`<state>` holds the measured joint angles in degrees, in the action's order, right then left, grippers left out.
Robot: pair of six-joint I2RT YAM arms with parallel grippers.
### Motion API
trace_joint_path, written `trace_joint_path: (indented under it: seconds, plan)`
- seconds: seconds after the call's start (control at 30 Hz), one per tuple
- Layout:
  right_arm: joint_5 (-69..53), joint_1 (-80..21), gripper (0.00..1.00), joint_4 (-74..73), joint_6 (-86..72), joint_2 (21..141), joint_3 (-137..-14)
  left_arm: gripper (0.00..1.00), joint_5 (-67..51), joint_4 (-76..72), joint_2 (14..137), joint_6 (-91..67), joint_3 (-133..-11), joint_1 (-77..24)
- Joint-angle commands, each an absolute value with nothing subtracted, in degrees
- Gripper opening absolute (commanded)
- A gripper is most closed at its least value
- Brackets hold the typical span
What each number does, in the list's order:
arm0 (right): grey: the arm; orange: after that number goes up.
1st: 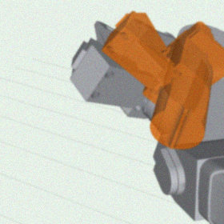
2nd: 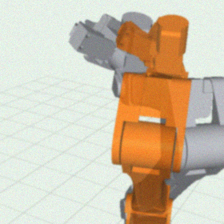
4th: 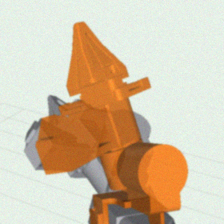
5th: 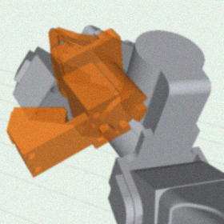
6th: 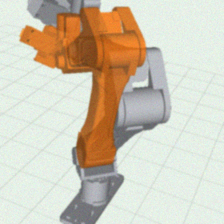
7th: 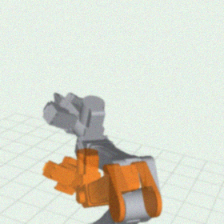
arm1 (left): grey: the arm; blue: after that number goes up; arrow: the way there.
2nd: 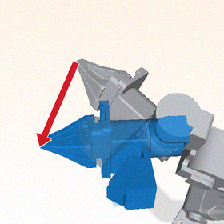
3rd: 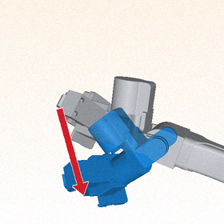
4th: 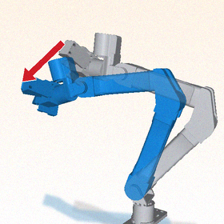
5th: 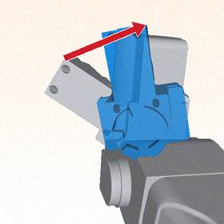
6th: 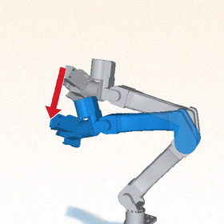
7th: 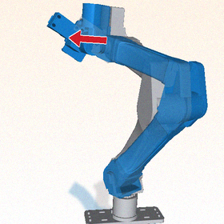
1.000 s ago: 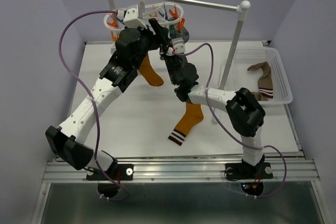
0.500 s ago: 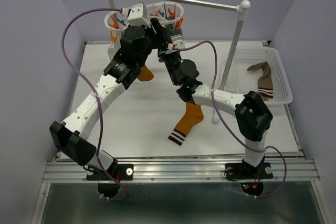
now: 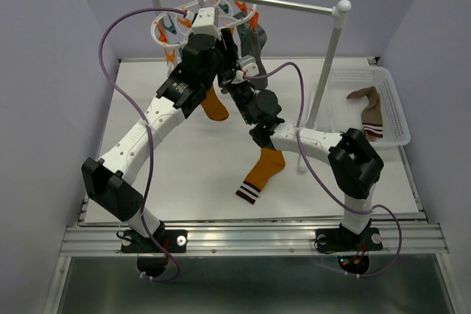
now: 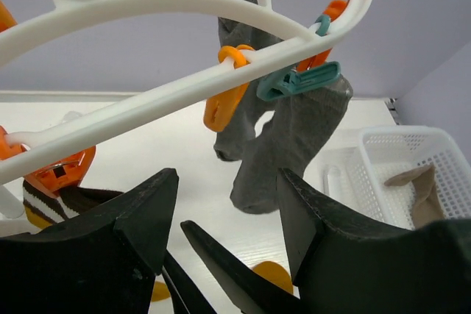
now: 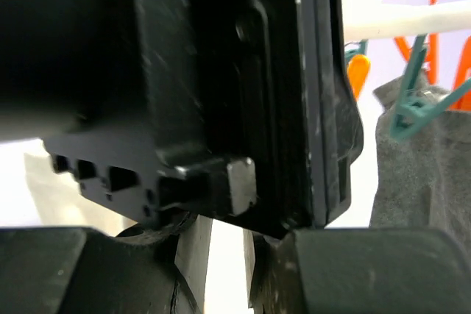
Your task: Clip the socks to the hanger
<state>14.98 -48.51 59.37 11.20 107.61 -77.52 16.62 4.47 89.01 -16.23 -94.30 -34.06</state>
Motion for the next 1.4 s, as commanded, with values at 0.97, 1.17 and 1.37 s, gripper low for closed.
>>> trace_joint_path:
  seconds: [0.97,1.17,1.37]
  plan:
    - [29.8,-40.3,0.58,43.8,5.9,96.8,-81.3,0.72,24.4,-2.8,71.9,-17.8,-81.9,-27.1]
    - [24.8,-38.3,0.64,43.6,0.4,96.9,-84.6,0.72,23.5,-2.5,74.1,-18.5,-83.7,-24.5]
    - [25.1,-38.3,0.66,44.8,1.1,100.1,-88.4,0.72,20.9,-2.5,75.8,-20.0,-83.7,-21.9]
